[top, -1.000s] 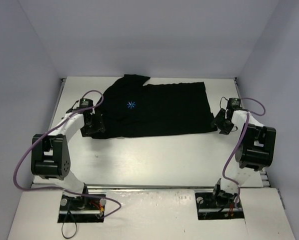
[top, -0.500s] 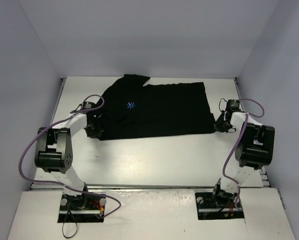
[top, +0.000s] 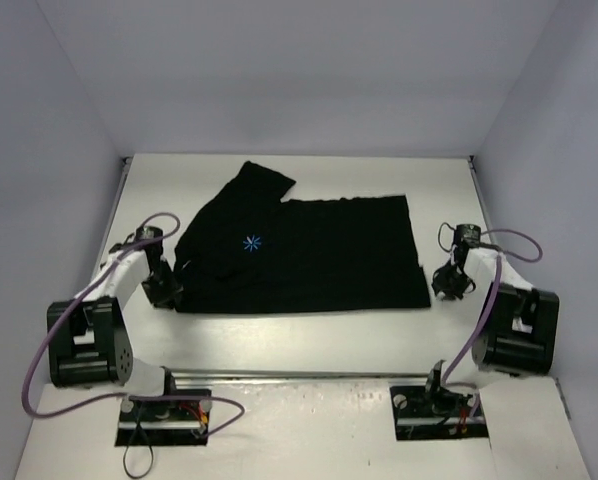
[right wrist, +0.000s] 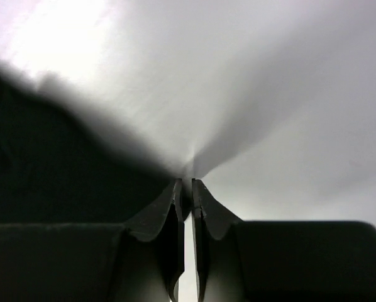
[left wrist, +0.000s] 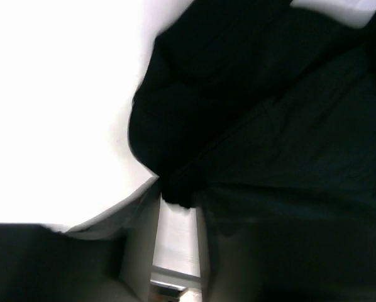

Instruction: Fold and stack the t-shirts

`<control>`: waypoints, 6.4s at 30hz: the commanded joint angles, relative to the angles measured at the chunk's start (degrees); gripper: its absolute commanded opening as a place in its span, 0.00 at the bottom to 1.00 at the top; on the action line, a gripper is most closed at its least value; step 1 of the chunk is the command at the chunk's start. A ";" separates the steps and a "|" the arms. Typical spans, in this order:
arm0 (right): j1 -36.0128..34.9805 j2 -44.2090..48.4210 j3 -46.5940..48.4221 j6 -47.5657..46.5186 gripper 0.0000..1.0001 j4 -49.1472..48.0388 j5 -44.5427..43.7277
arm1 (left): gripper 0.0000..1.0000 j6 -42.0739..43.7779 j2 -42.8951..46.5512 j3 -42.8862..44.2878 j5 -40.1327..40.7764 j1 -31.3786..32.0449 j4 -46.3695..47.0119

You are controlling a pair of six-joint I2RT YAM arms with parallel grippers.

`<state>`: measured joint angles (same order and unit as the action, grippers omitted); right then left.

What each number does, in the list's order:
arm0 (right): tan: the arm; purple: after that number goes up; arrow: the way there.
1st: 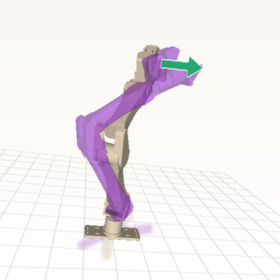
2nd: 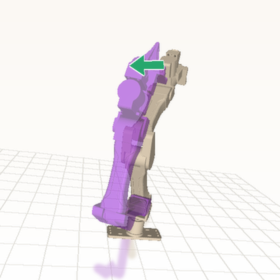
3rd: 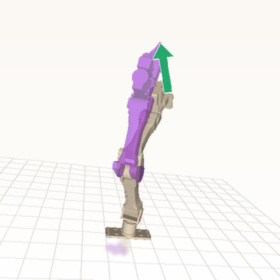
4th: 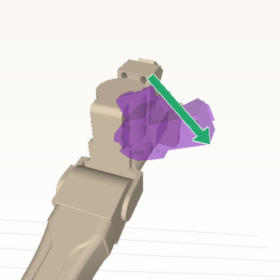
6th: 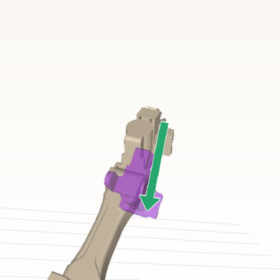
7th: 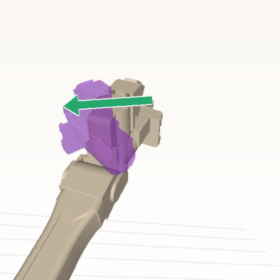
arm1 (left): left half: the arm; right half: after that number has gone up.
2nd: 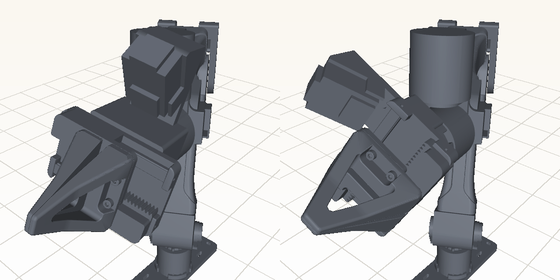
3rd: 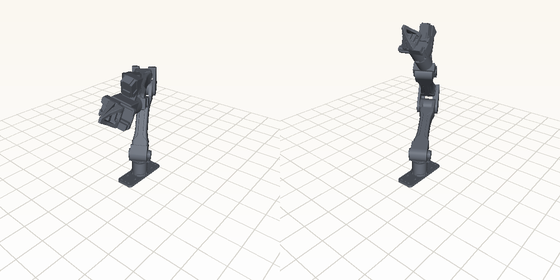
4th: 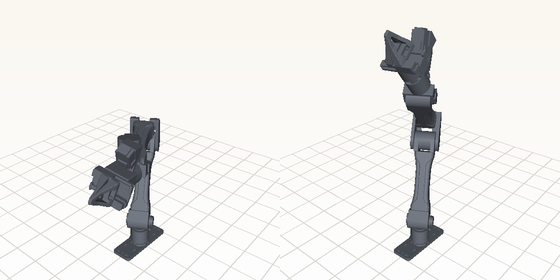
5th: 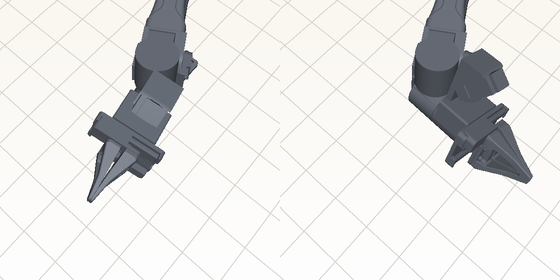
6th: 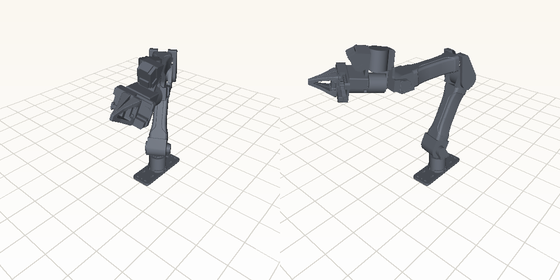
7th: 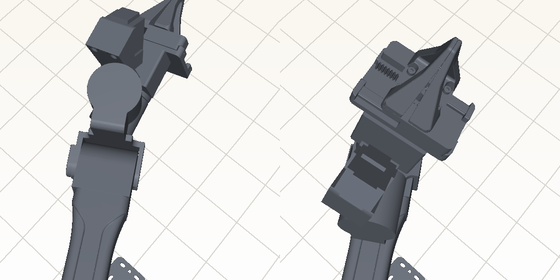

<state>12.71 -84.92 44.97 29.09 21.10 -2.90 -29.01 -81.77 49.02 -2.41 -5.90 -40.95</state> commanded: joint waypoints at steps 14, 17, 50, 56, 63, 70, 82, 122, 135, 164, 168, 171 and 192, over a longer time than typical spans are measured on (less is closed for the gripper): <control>-31.06 6.15 21.33 -8.62 0.40 4.36 -4.65 | 0.58 -1.61 16.02 10.88 0.98 9.07 -4.45; -40.87 1.38 26.58 -10.70 0.38 0.57 -3.10 | 0.49 -4.65 14.70 5.85 -0.33 11.71 1.16; -73.29 -43.76 59.49 -24.71 0.81 -19.81 -3.98 | 0.44 -16.63 5.82 -13.36 -1.54 6.78 15.75; -73.55 -45.24 58.39 -24.83 0.82 -20.48 -12.41 | 0.44 -17.04 5.24 -14.42 -1.90 6.47 16.19; -72.71 -47.56 57.86 -24.17 0.82 -20.48 -11.96 | 0.44 -17.13 4.43 -14.83 -2.95 6.26 16.78; -71.89 -47.85 57.15 -24.27 0.82 -22.39 -12.08 | 0.43 -17.03 4.08 -14.91 -3.20 6.26 16.95; -62.03 -41.47 55.66 -27.06 0.81 -22.24 -15.64 | 0.42 -17.13 3.99 -15.71 -3.13 6.26 17.05; -31.75 0.88 -3.85 7.90 0.70 -9.94 -9.38 | 0.45 -5.73 2.38 -1.66 3.10 9.59 10.37; -17.82 7.49 -9.71 9.15 0.71 -4.09 -6.57 | 0.43 -13.44 8.16 -10.28 6.95 7.58 4.94; -21.33 -15.13 15.39 -8.14 0.71 -12.17 -3.33 | 0.57 -1.28 -17.45 18.63 5.17 15.16 12.27; -21.22 -17.37 12.85 -7.30 0.71 -12.93 -5.23 | 0.57 -2.24 -18.65 15.04 4.86 14.87 13.09; -20.28 -17.56 9.98 -3.62 0.71 -12.58 -3.79 | 0.57 -4.03 -16.94 10.24 4.26 14.52 12.83; -19.95 -5.81 21.18 -0.04 0.72 -0.97 -10.03 | 0.58 3.87 -4.14 26.06 -1.73 9.06 1.81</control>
<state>-7.86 -89.89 54.24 32.73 19.23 -9.41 -30.99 -83.35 58.54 -1.28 3.23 -38.80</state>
